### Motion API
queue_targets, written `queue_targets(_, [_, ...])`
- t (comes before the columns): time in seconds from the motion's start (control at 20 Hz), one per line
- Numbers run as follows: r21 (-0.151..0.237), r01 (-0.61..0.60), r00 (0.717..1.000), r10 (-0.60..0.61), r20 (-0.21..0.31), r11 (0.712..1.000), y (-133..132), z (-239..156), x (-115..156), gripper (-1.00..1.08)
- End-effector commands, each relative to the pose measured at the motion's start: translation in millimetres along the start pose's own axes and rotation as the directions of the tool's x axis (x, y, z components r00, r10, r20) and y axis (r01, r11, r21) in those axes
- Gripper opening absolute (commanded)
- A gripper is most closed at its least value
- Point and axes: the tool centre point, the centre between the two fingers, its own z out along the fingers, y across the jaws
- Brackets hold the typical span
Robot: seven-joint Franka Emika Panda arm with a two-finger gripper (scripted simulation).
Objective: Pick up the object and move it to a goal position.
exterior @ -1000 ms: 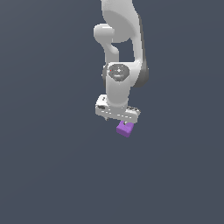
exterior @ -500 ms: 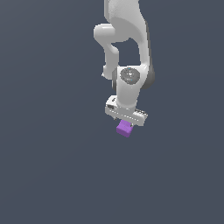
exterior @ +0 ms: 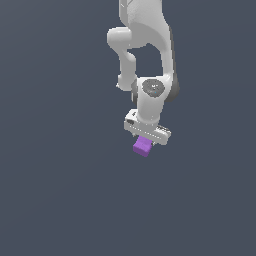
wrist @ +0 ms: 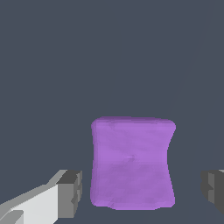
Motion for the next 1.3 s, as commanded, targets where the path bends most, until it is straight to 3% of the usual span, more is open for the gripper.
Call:
queue_targets(0.0, [0.000,0.000,1.000,0.000,0.000,1.000,0,0,0,1.00])
queue_targets(0.9, [0.000,-0.004,1.000,0.004,-0.001,1.000,0,50,0,1.00])
queue_targets(0.95, [0.000,-0.004,1.000,0.004,-0.001,1.000,0,50,0,-1.00])
queue_targets(1.25, [0.000,-0.004,1.000,0.004,-0.001,1.000,0,50,0,-1.00])
